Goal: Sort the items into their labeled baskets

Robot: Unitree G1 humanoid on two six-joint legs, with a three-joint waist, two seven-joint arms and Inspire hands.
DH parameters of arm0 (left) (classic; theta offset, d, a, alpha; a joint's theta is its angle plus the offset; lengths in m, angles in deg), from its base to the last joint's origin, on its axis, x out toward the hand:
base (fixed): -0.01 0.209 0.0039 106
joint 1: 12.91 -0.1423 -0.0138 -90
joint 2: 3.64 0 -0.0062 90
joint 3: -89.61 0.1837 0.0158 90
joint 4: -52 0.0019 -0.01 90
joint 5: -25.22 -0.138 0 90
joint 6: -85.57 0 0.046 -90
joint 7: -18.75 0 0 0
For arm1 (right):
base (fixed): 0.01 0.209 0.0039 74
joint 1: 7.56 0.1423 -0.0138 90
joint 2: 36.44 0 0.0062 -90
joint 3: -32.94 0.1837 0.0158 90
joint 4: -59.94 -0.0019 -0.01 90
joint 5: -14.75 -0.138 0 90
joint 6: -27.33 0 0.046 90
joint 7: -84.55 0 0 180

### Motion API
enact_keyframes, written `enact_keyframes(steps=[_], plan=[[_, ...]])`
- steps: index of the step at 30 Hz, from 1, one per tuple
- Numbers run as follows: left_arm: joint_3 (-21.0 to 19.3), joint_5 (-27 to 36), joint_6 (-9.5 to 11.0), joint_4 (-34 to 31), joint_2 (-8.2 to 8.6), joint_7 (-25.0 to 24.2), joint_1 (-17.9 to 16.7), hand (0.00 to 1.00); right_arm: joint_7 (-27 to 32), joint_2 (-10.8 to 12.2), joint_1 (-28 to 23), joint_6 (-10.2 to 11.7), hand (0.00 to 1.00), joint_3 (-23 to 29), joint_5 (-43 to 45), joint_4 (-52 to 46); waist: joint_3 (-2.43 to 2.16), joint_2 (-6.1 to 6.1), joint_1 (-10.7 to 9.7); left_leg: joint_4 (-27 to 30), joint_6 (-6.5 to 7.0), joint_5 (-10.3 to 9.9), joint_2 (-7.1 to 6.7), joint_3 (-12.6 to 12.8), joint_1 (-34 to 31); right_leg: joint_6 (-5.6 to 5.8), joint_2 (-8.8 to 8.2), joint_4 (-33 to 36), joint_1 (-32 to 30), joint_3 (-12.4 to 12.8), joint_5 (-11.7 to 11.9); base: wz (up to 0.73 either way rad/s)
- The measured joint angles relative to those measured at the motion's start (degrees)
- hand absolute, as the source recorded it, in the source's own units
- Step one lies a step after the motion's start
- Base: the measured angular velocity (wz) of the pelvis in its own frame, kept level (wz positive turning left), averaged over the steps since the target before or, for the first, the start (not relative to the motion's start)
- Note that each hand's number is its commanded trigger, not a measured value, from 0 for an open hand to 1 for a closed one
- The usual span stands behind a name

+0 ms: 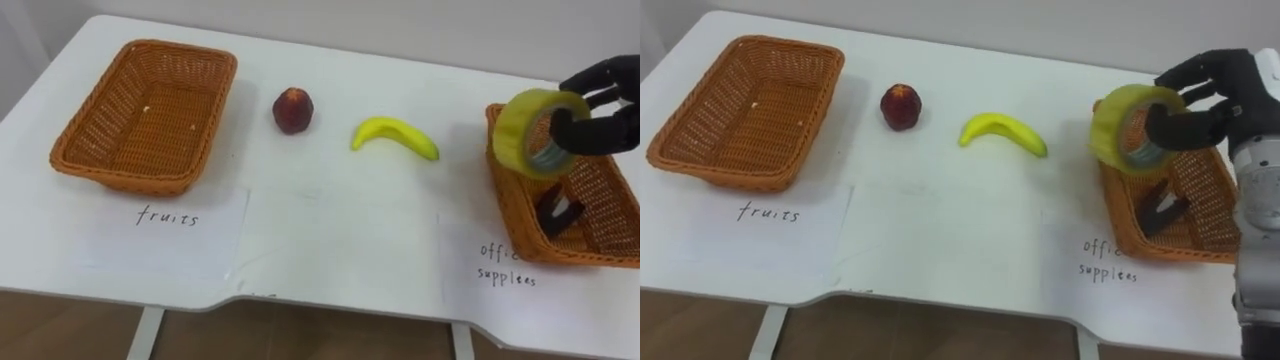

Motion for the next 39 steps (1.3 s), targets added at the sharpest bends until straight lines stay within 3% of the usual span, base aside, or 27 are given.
enact_keyframes(steps=[8, 14, 18, 24, 39], plan=[[-1.09, 0.98, 0.00, -0.12, -0.01, 1.26, -0.05, 0.00, 1.91, -0.47, -0.02, 0.02, 1.00, 1.17, -0.99, 3.29, -0.02, -0.01, -1.42, 0.11, 0.00, 0.01, 0.06, 1.20, 0.36, 0.00, -0.04, -0.05, 0.04, 0.10, 0.00, -0.06], [-1.04, 0.93, 0.00, -0.27, -0.02, 1.32, -0.02, 0.00, 1.80, -0.71, -1.91, 0.02, 1.00, 1.16, -1.20, 4.43, -0.52, -0.71, -1.62, 0.20, 0.00, 0.01, 0.11, 1.49, 0.58, 0.00, -0.04, 0.04, 0.13, 0.21, 0.00, -0.02], [-1.01, 0.94, 0.00, -0.30, -0.03, 1.32, -0.01, 0.00, 1.59, -0.71, -2.45, -0.01, 1.00, 1.09, -1.11, 5.07, -0.49, -0.82, -1.65, 0.14, 0.01, 0.01, 0.15, 1.62, 0.93, 0.00, -0.03, 0.26, 0.33, 0.30, 0.00, 0.00], [-0.98, 0.94, 0.02, -1.80, -0.04, 1.31, -0.03, 0.00, 1.59, -1.05, -2.50, -0.01, 1.00, 1.09, -0.80, 5.73, -0.09, -1.28, -1.30, -0.04, 0.01, -0.01, 0.29, 1.67, 0.97, -0.01, 0.08, 0.80, 0.01, 0.26, 0.00, -0.02], [-0.93, 1.00, 0.30, -2.90, -0.03, 1.34, 0.02, 0.00, -1.78, -1.24, -2.82, 0.19, 1.00, 1.05, 1.09, 7.71, -0.05, -0.89, -0.90, -0.02, 0.01, 0.00, 0.38, 2.31, 0.95, -0.03, 0.08, 0.84, -0.59, 0.21, 0.02, -0.02]])
